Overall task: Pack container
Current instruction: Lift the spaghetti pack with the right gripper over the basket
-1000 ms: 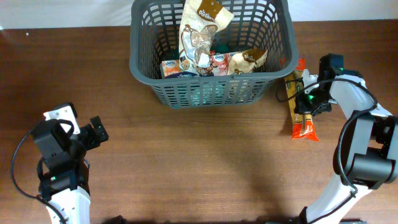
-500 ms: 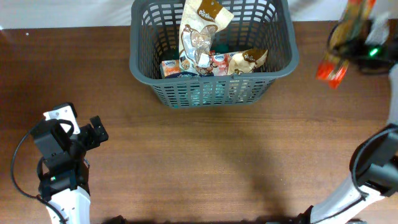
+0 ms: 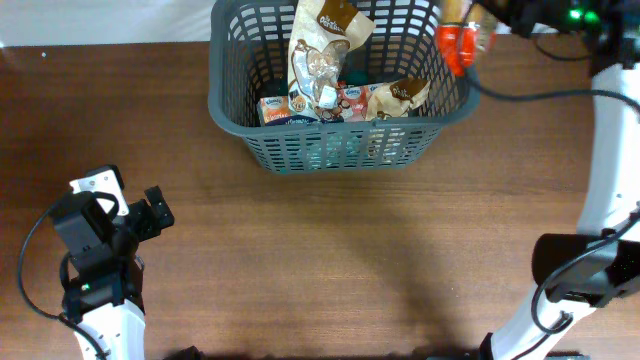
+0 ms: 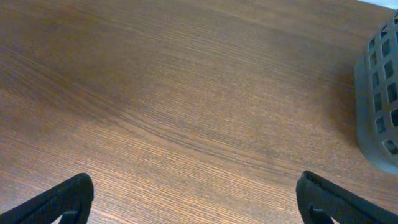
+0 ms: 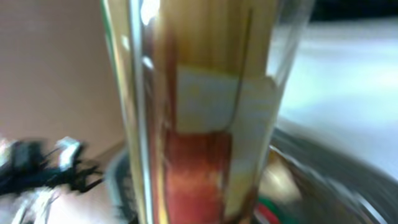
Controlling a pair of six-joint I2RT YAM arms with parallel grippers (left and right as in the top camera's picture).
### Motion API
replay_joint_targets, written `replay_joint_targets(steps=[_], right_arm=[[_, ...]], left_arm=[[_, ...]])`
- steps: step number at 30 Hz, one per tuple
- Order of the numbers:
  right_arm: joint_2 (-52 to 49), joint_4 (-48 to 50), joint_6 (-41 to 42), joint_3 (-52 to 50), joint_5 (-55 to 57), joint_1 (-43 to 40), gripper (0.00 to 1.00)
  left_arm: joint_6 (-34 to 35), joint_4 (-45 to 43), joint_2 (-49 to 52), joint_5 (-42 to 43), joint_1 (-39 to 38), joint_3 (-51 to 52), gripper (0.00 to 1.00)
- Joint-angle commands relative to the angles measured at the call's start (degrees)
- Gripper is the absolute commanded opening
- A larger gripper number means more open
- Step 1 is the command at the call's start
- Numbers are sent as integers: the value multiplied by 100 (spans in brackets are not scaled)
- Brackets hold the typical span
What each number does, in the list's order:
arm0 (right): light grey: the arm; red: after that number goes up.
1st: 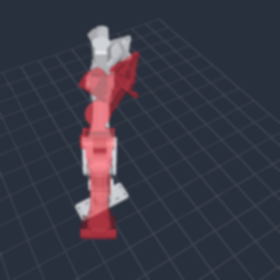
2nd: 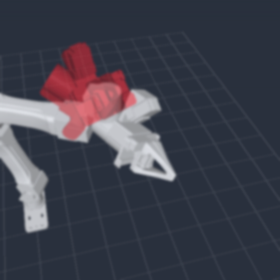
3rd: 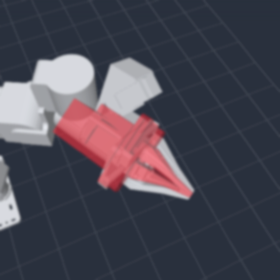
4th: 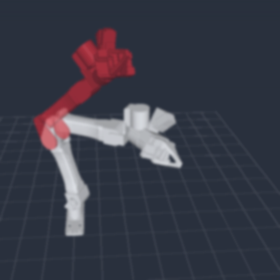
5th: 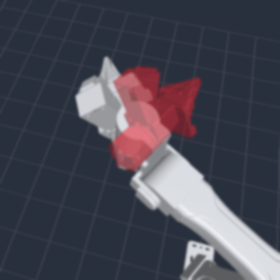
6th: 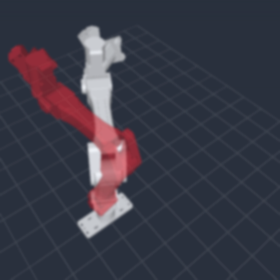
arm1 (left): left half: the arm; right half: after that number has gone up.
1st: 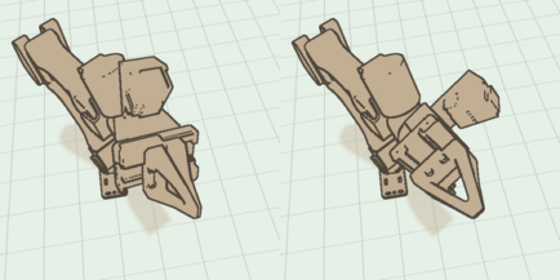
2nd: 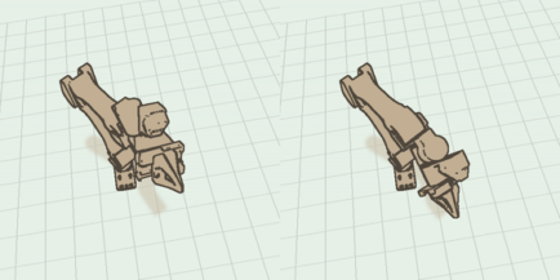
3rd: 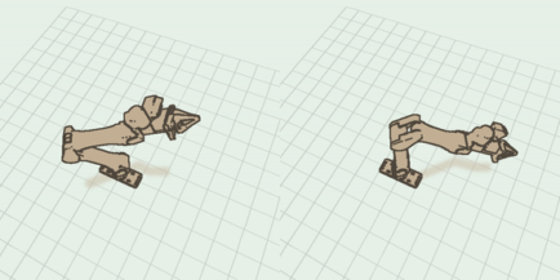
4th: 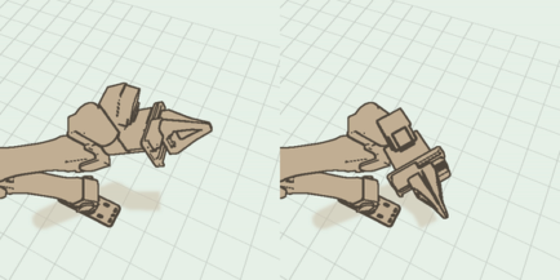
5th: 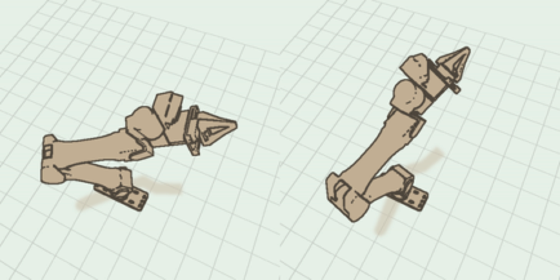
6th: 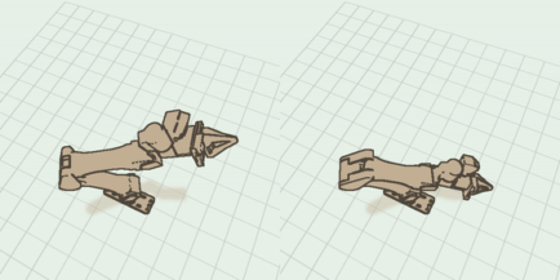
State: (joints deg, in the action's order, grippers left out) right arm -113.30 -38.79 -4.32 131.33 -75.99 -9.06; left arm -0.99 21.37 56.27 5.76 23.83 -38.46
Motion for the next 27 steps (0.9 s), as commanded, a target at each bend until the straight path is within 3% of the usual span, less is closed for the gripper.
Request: replay_joint_targets(steps=[1, 12, 27], right_arm=[[356, 317, -245, 295, -1296, 348, 4], [210, 382, -597, 190, -1185, 1274, 4], [-227, 170, -634, -1084, -144, 1360, 4]], left_arm=[[35, -17, 20, 66, -22, 37, 99], [37, -17, 20, 87, -22, 37, 99], [37, -17, 20, 87, -22, 37, 99]])
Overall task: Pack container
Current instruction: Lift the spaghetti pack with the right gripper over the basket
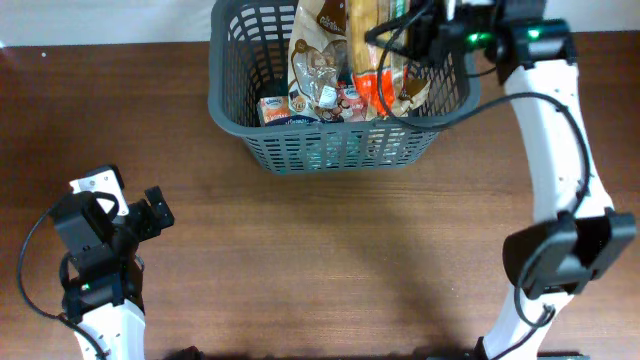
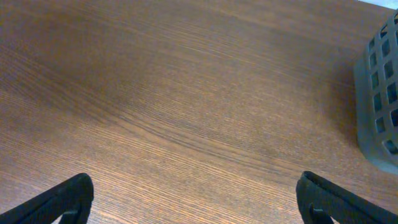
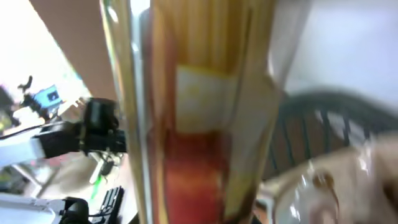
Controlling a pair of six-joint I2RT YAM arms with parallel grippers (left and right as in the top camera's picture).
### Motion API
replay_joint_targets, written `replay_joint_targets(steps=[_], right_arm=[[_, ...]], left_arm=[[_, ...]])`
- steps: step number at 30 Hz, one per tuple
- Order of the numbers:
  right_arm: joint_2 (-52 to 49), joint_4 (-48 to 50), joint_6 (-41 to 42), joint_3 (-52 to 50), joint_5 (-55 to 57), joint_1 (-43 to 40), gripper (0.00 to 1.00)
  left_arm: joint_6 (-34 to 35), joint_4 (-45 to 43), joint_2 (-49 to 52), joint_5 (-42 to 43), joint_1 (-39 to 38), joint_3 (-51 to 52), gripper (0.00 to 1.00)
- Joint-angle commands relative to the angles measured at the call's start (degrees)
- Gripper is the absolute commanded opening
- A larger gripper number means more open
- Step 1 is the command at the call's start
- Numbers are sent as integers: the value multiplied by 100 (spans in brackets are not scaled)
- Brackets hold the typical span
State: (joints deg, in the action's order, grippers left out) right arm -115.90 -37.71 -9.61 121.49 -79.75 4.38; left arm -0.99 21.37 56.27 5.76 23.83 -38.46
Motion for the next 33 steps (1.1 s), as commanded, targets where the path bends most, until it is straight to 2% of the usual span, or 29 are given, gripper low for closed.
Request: replay_joint_targets(steps=[1, 6, 13, 18, 25, 33], right_arm=[[33, 59, -85, -144, 393, 17, 4], [35, 22, 94, -149, 1462, 98, 4], [35, -636, 282, -149, 4218, 404, 4], [35, -1270, -138, -149, 5720, 581, 4], [35, -1873, -688, -149, 6304, 573, 4], [35, -1867, -809, -125, 6022, 575, 4]], left_arm=[[37, -17, 20, 87, -22, 37, 99], [37, -17, 20, 87, -22, 37, 99], [35, -17, 20, 85, -22, 37, 99], [37, -17, 20, 85, -22, 37, 99], [37, -22, 20, 85, -22, 37, 99], [37, -35, 20, 85, -22, 37, 99]])
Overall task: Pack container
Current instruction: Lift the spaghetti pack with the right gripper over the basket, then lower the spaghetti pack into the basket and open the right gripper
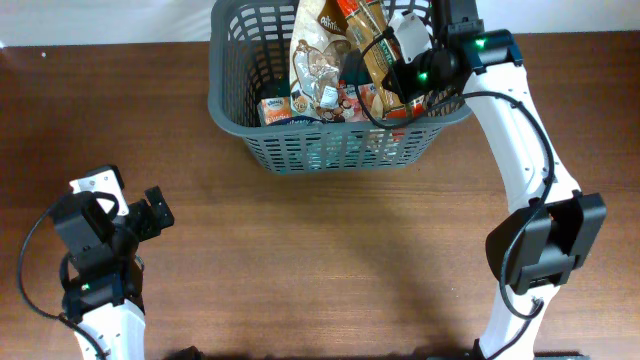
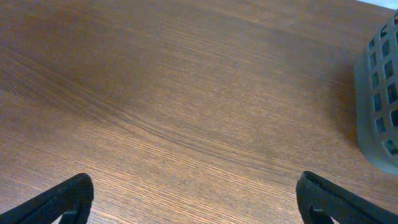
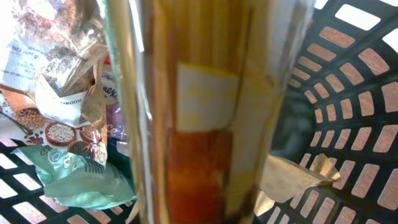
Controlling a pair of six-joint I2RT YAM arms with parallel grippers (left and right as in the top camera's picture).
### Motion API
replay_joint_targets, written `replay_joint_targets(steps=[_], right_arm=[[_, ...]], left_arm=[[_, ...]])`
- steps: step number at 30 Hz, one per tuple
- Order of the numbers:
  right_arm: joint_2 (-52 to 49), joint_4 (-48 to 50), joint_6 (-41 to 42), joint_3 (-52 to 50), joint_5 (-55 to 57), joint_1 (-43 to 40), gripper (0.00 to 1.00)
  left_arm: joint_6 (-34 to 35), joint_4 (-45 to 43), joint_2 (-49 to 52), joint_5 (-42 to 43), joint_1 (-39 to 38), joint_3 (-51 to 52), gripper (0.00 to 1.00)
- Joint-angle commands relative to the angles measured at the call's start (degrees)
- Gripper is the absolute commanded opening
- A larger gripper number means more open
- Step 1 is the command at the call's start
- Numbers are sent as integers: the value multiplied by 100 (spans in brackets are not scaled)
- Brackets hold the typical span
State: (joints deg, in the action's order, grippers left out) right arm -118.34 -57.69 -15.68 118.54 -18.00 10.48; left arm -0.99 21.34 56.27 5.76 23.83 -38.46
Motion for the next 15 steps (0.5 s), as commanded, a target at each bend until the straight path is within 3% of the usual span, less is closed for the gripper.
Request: replay_joint_targets(steps=[1, 6, 15], right_arm=[[282, 133, -234, 181, -195, -35, 4], [291, 133, -463, 299, -623, -35, 4], [291, 704, -1113, 428, -2813, -35, 4]], left_arm=[[37, -33, 20, 85, -22, 37, 99], [35, -33, 20, 85, -22, 37, 99], [35, -33, 20, 83, -22, 37, 99]])
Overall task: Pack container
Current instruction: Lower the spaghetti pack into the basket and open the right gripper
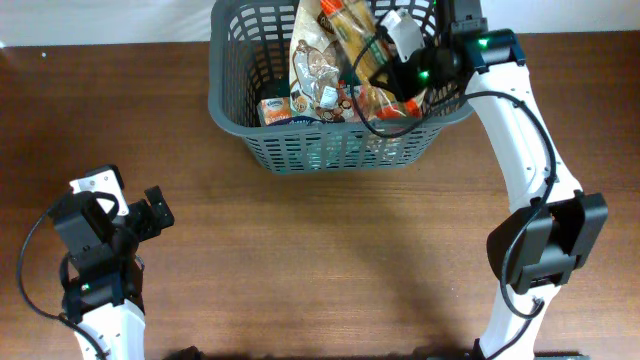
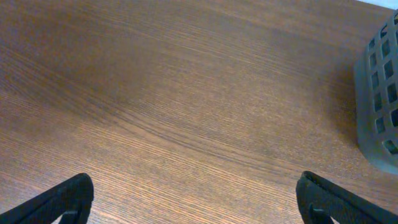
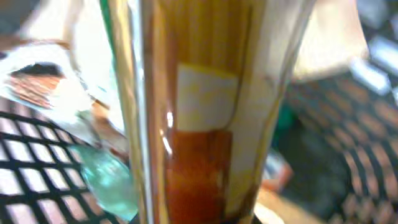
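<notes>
The grey plastic basket (image 1: 330, 150) stands at the table's far middle. My right gripper (image 1: 398, 78) reaches into its right half, shut on a clear spaghetti packet (image 1: 352, 35) with an orange-red label. The packet lies slanted, its top end toward the back left. In the right wrist view the spaghetti packet (image 3: 199, 118) fills the middle and hides the fingers. My left gripper (image 1: 152, 214) rests low at the near left, well away from the basket. In its own view the left gripper (image 2: 196, 202) is open over bare wood.
Inside the basket are a tall brown-and-white snack bag (image 1: 315, 55), small orange boxes (image 1: 275, 106) and a mint-green pouch (image 3: 109, 180). The basket's corner (image 2: 376, 93) shows at the right edge of the left wrist view. Brown wooden table (image 1: 330, 260) lies in front.
The spaghetti packet has tilted further, its top end now more to the back left in the basket. The right wrist view has shifted and blurred. The left arm is unchanged.
My right gripper held the packet beyond the basket's back right corner. Then it held the packet over the basket's middle. Then it was down inside the right half, and now the packet leans across the goods there. My left gripper stayed open and still.
</notes>
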Controlling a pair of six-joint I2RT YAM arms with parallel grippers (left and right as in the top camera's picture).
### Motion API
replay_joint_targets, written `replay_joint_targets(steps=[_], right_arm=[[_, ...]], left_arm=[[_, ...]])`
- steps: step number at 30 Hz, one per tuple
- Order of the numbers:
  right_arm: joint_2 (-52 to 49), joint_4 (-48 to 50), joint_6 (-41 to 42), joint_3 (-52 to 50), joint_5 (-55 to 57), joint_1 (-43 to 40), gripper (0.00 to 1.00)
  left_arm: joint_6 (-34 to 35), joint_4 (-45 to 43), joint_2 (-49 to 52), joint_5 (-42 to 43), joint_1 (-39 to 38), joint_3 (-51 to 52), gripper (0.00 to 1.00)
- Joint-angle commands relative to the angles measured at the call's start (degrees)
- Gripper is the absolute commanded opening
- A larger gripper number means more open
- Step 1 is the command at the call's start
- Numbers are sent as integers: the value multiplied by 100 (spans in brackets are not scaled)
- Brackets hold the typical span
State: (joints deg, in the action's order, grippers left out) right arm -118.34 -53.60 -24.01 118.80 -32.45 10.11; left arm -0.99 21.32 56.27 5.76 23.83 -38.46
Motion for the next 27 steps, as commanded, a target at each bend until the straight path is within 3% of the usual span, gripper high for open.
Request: replay_joint_targets(steps=[1, 16, 22, 27], right_arm=[[291, 358, -282, 402, -1484, 2, 4], [291, 284, -1528, 402, -2736, 2, 4], [291, 280, -1628, 402, -2531, 0, 4], [291, -37, -1655, 402, -1493, 0, 4]], left_arm=[[35, -31, 20, 83, -22, 37, 99], [35, -120, 20, 83, -22, 37, 99], [35, -120, 20, 83, -22, 37, 99], [35, -120, 20, 83, -22, 37, 99]])
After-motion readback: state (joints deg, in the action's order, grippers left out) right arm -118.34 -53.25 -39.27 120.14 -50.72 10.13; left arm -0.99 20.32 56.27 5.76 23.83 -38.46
